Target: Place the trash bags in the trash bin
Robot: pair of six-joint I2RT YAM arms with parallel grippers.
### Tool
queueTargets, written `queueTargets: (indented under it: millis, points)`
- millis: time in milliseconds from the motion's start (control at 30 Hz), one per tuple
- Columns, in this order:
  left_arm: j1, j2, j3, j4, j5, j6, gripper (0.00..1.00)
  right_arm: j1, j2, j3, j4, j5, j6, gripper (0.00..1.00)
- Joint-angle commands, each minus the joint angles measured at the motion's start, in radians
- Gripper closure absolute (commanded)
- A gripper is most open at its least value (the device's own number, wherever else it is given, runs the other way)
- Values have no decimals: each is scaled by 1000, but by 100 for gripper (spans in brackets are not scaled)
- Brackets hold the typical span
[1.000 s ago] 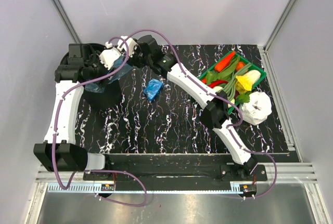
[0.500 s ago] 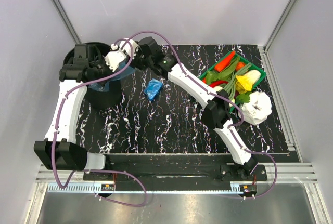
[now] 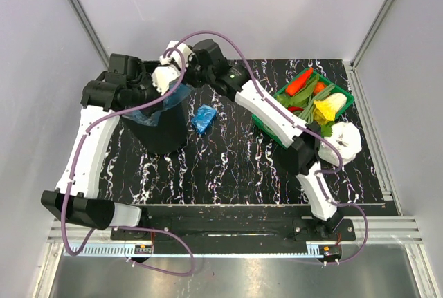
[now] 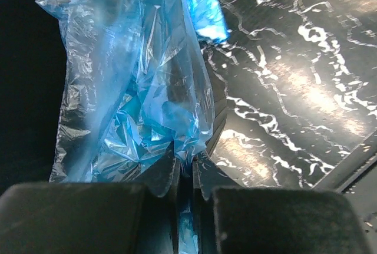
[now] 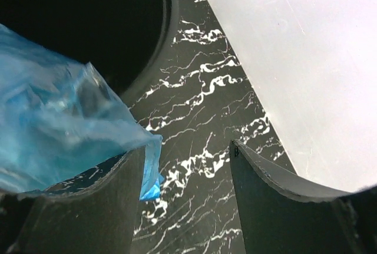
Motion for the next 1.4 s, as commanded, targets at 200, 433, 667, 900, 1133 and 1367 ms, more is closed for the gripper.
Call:
queueTargets:
  millis: [200,433,667,900,1133,1367]
  points:
    - [-255,-39,82,75,-55,-140,100,-10,-332,-225,-97,87,13,37]
    - [-448,18,177,84,-201,-197,100,-33,-506,-439,-144,145,15,37]
    - [-568,74,242,96,-215,-196,100,-58,-621,-568,-150,201,19,37]
    - [-697,151,323,117,-268,-176,100,-68,-722,-660,-164,230,41,38]
    - [-797,216,409,133,-297,-159,100,-67,-820,-696,-207,259,57,38]
    - [-861,257,414,204,-270,-168,100,-96,-905,-753,-221,291,44,37]
